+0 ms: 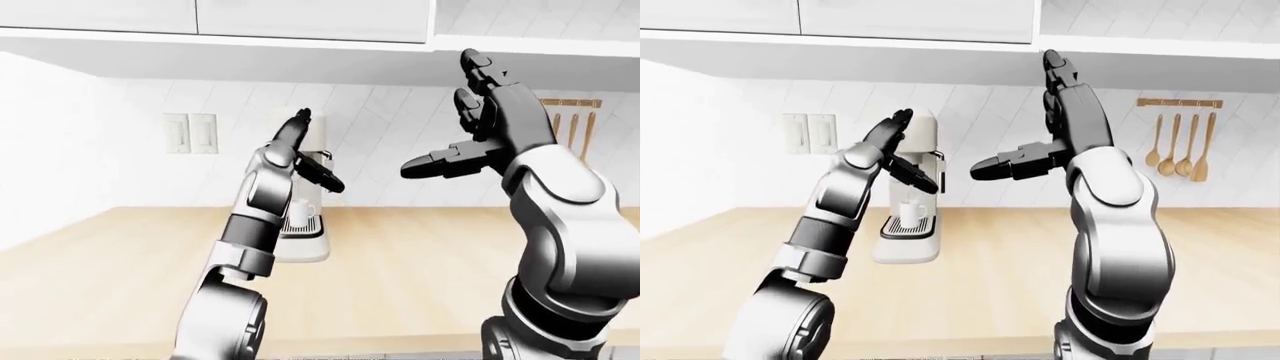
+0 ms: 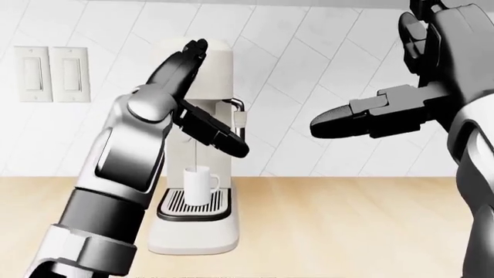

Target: Press the button on the coffee machine to serve coffee.

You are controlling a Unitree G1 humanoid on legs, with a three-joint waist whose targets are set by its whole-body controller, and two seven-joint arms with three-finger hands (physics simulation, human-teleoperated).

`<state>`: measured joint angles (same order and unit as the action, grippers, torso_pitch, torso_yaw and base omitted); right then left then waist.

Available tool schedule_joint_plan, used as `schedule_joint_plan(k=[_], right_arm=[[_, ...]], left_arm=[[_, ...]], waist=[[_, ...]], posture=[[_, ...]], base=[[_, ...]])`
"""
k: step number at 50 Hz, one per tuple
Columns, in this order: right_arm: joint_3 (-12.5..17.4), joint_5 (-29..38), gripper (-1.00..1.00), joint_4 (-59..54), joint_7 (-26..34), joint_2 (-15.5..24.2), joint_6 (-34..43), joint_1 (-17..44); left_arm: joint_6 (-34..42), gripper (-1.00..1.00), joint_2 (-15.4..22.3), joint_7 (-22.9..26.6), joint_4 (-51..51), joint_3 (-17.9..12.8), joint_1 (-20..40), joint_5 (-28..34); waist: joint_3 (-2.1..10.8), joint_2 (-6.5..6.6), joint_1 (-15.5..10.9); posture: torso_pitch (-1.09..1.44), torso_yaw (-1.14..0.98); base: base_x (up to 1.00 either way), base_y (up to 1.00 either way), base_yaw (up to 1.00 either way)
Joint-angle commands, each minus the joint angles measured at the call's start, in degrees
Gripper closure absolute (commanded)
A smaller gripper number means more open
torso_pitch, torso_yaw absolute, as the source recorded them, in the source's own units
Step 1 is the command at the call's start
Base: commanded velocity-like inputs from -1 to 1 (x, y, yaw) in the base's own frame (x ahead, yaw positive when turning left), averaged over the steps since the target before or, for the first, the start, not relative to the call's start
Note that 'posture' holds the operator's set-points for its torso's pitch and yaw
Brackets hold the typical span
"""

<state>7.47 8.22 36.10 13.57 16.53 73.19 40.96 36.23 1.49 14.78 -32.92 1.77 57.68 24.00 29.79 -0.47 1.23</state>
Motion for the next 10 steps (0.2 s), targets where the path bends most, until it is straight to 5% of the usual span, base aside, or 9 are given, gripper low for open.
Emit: schedule_joint_plan(k=[1,10], right_arm=[[0.3,0.2,-1.00,0.5,-0.1,0.5,-0.8,1.8],[0.2,0.3,-1.00,0.0,-0.3,0.3,-1.3,1.6]], left_arm=[[-1.5,-1.00,0.4,-0.8,1.5,-0.2,1.9,0.3],[-1.9,-1.00,0.5,-1.0,1.2,-0.1,1.9,0.5]], waist=[[-0.39,-0.13,0.0],[-0.41,-0.20,-0.3]], posture=[[-0.90,0.00],[-0.90,0.00]], base=[[0.00,0.00,0.00],[0.00,0.00,0.00]])
